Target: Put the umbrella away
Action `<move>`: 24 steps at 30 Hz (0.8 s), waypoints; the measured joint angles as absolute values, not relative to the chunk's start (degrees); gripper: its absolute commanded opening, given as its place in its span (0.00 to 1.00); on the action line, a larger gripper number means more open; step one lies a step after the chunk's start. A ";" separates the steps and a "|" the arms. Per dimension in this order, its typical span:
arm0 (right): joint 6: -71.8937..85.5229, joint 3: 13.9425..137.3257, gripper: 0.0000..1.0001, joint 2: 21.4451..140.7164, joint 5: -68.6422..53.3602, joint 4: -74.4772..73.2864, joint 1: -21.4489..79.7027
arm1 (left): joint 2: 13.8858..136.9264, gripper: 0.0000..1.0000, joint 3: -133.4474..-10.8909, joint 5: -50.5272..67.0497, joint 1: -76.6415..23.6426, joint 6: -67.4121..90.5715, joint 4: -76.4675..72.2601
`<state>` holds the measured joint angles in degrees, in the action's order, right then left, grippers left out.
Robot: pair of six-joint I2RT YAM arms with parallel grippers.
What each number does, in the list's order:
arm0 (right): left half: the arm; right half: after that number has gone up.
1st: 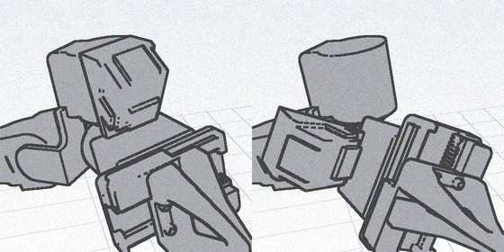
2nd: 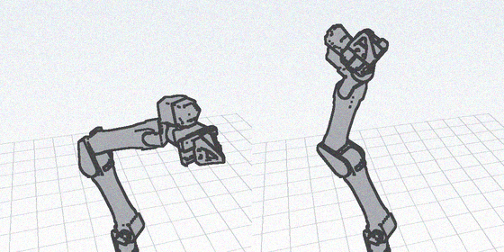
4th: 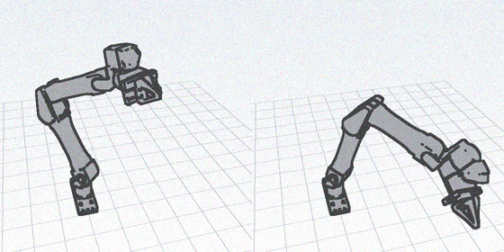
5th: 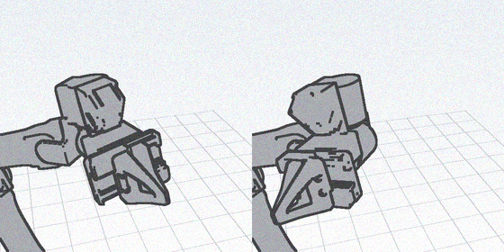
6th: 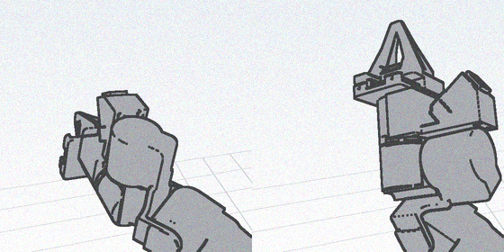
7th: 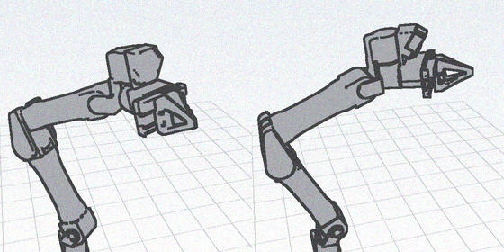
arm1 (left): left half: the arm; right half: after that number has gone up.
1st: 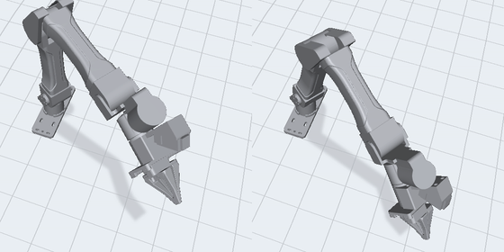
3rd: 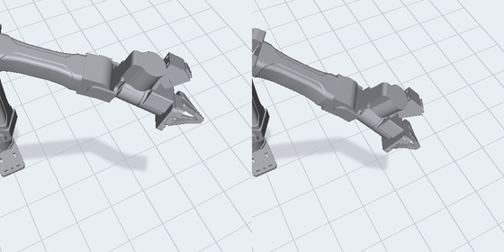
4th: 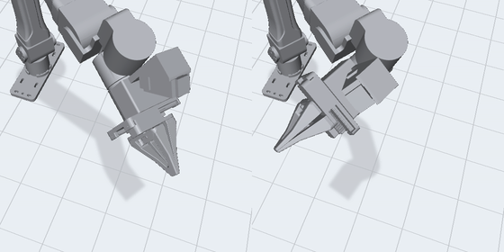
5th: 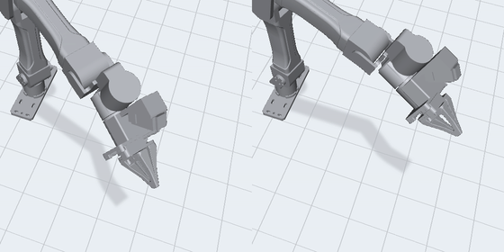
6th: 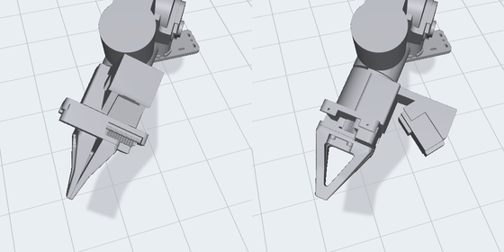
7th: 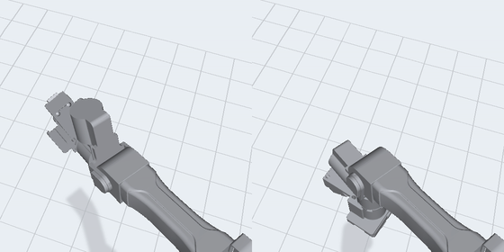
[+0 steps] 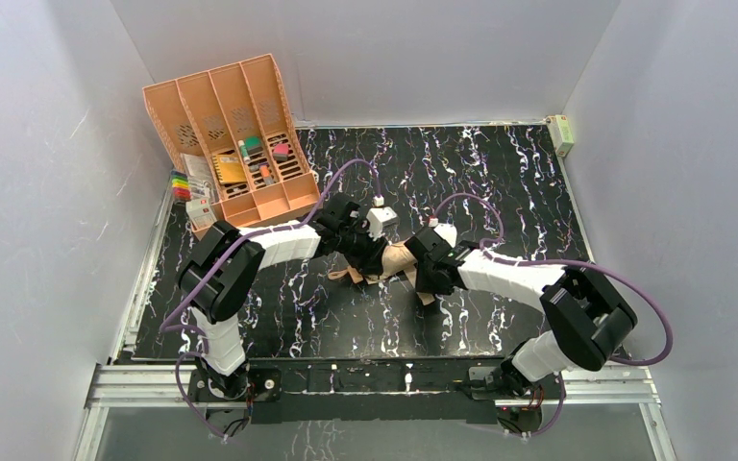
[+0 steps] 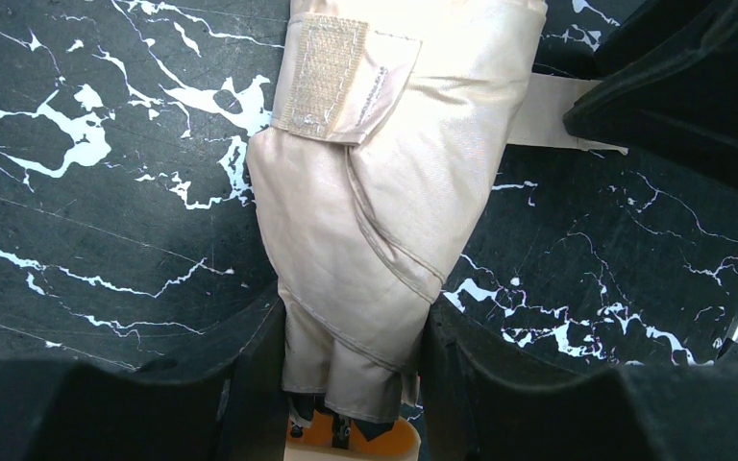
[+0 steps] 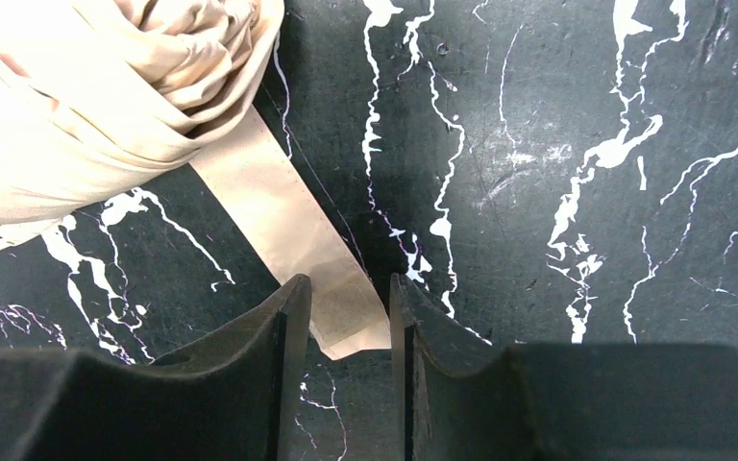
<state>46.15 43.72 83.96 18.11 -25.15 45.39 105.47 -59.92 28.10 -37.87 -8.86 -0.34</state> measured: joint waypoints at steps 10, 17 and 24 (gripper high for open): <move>45.45 43.51 0.59 83.66 17.21 -23.88 46.61 | 105.47 0.00 -60.27 27.44 -38.06 -8.73 0.30; 44.71 43.94 0.51 84.25 17.32 -24.84 47.33 | 105.49 0.00 -60.49 27.16 -38.13 -8.67 0.67; 44.25 47.90 0.49 89.08 19.73 -28.95 49.78 | 105.56 0.00 -60.80 26.74 -38.24 -8.47 1.15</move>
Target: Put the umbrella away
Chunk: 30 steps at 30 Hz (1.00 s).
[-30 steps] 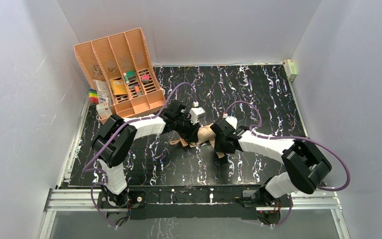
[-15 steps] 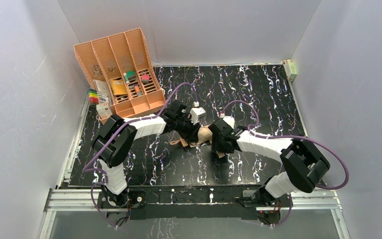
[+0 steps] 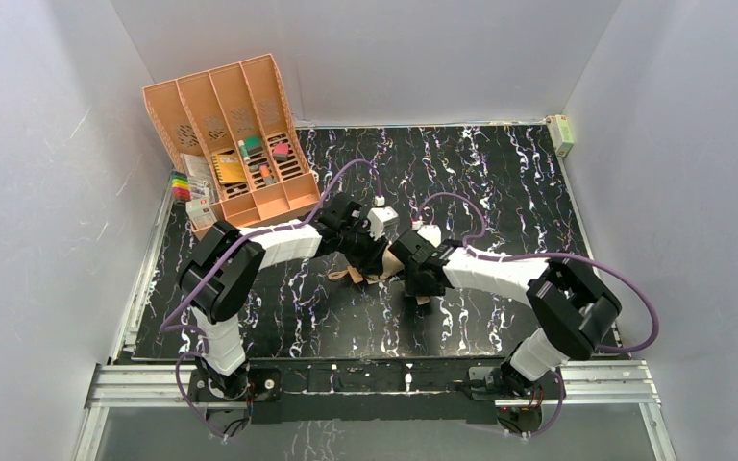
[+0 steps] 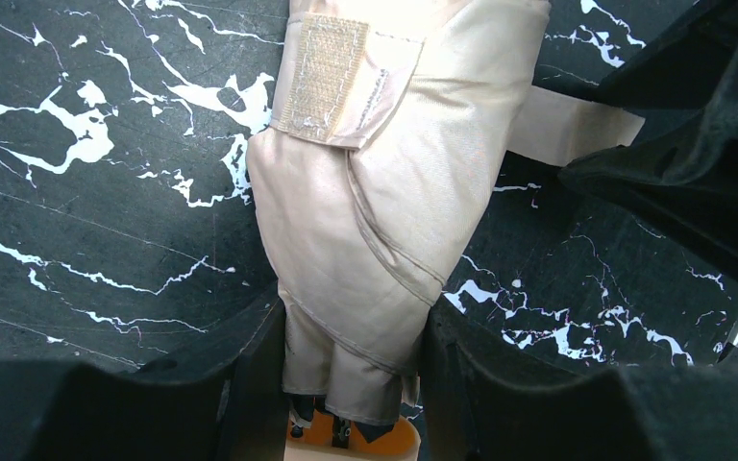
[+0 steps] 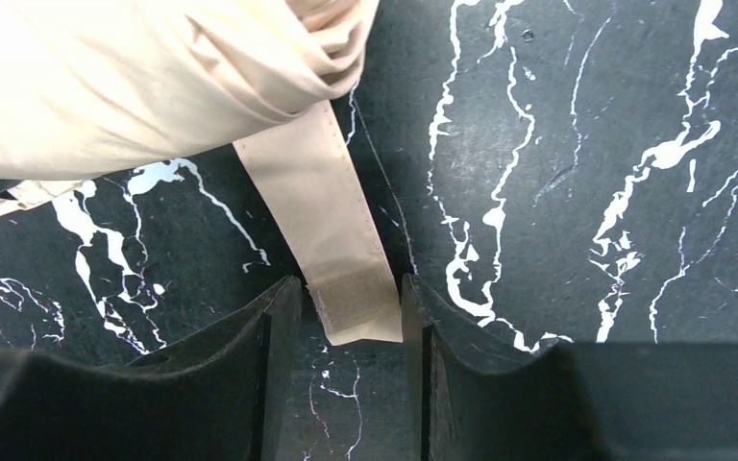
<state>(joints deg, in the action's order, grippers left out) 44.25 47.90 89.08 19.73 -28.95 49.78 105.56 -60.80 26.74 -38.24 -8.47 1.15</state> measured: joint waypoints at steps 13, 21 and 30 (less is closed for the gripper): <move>44.82 46.30 0.00 88.40 19.46 -27.53 50.70 | 105.71 0.00 -61.36 25.85 -38.44 -7.97 2.00; 44.82 43.24 0.00 85.32 18.70 -24.69 50.63 | 106.00 0.00 -62.33 23.18 -38.92 -5.74 2.94; 45.04 40.51 0.00 82.56 8.03 -17.45 52.31 | 106.41 0.00 -63.51 19.46 -39.81 -1.85 3.51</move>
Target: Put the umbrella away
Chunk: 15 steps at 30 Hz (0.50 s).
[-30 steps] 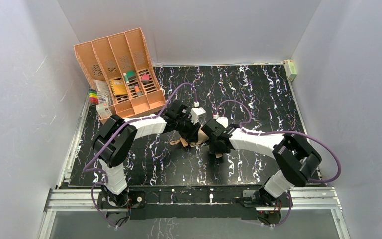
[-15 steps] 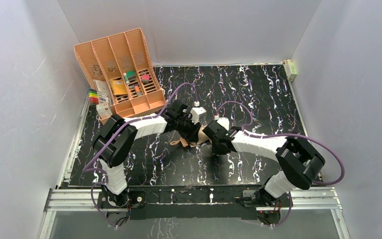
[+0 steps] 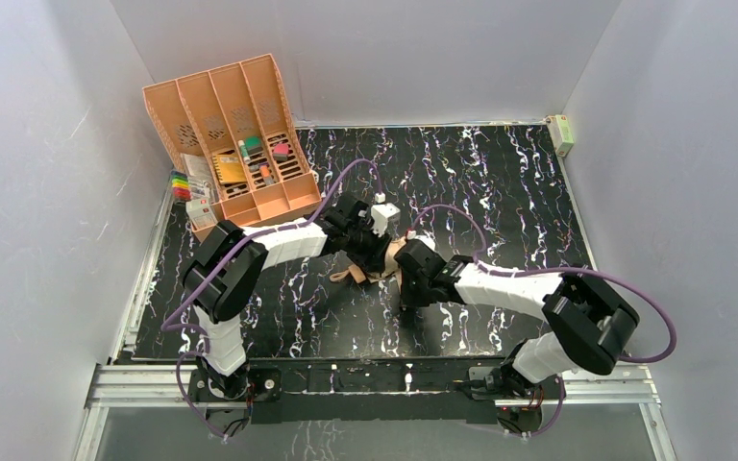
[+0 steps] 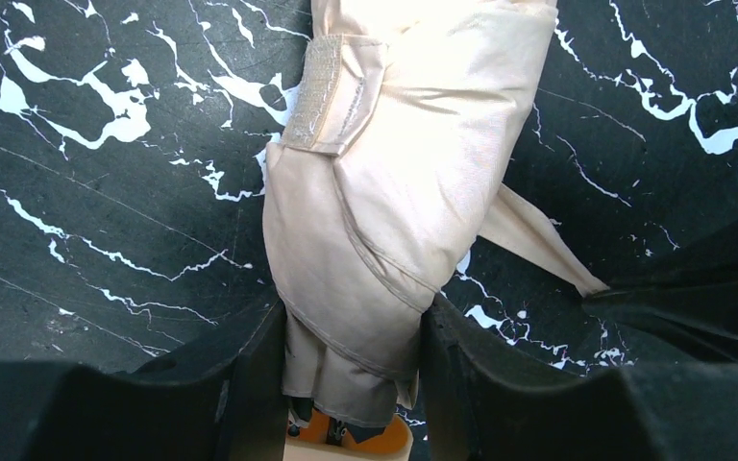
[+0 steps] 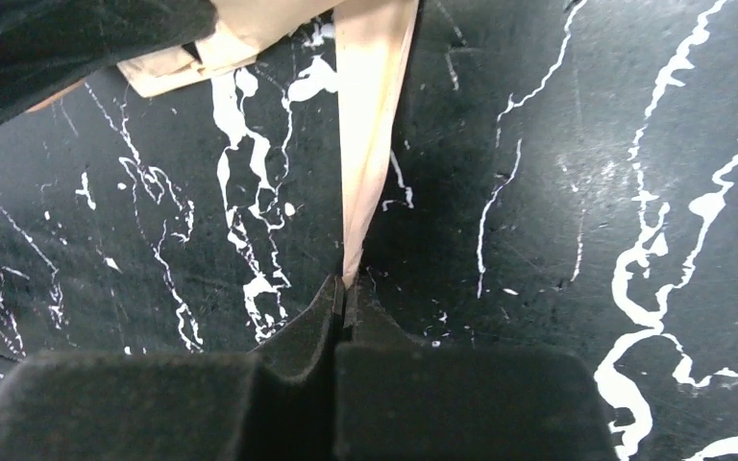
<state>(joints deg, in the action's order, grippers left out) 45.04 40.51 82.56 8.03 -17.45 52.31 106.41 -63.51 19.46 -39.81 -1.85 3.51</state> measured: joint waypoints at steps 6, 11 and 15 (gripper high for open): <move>47.29 38.54 0.00 79.88 7.35 -17.28 52.53 | 106.41 0.00 -63.51 18.90 -40.03 -0.93 3.66; 49.63 36.75 0.00 76.79 8.01 -17.26 52.53 | 106.21 0.00 -63.46 16.67 -40.97 -1.34 3.90; 49.80 34.89 0.10 76.12 7.68 -15.73 52.53 | 105.08 0.00 -62.04 12.25 -43.51 -3.05 2.76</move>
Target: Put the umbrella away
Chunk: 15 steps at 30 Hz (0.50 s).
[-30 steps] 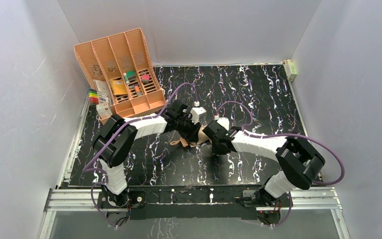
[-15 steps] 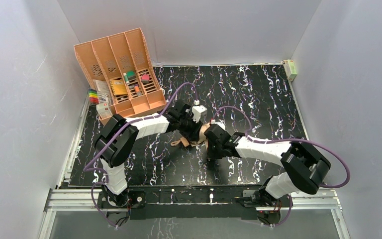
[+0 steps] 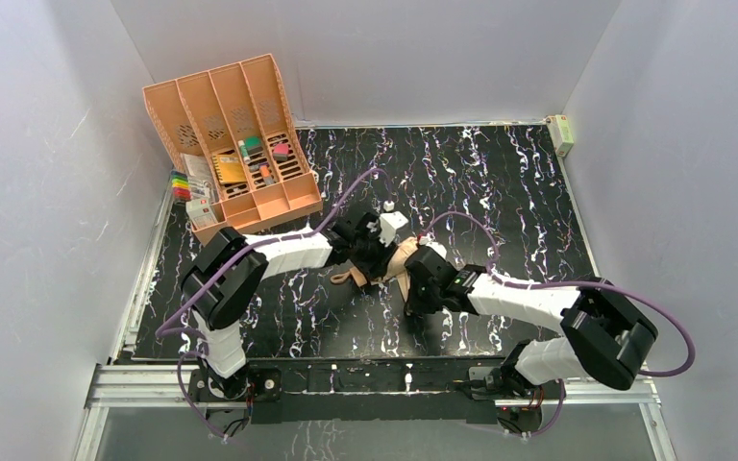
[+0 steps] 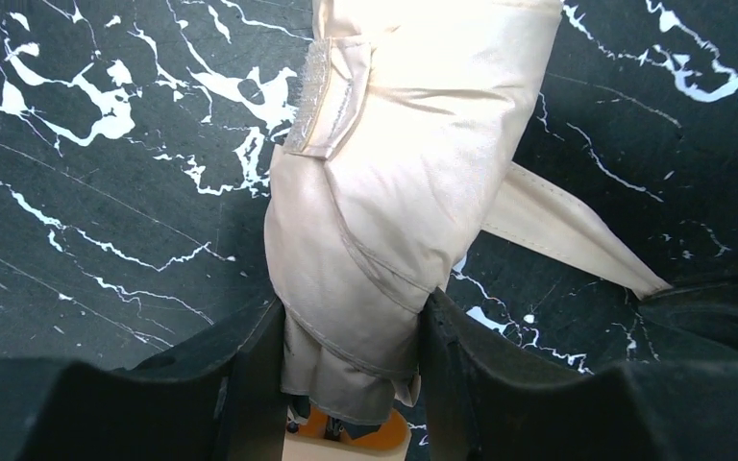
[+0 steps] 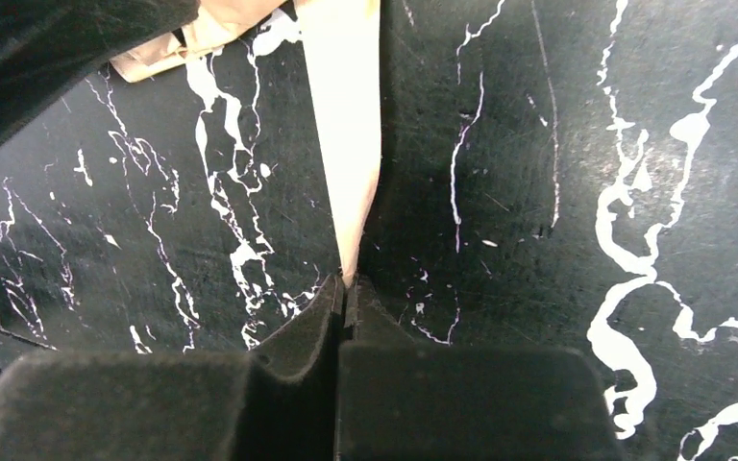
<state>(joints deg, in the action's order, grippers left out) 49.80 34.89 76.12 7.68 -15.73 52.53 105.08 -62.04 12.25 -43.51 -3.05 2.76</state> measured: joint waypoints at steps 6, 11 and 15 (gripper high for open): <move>48.73 34.50 0.46 74.87 2.20 -18.46 53.34 | 103.20 0.00 -58.22 1.32 -47.35 -5.98 -3.09; 46.13 34.50 0.59 69.89 0.49 -25.78 48.75 | 102.41 0.00 -54.83 -6.72 -47.62 -8.38 -9.32; 42.89 34.98 0.72 61.93 2.33 -28.80 38.35 | 102.00 0.00 -52.66 -10.41 -48.51 -10.94 -13.19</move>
<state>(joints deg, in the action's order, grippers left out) 42.89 34.98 61.93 2.33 -28.80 38.35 102.00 -52.66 -10.41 -48.51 -10.94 -13.19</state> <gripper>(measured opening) 0.641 0.408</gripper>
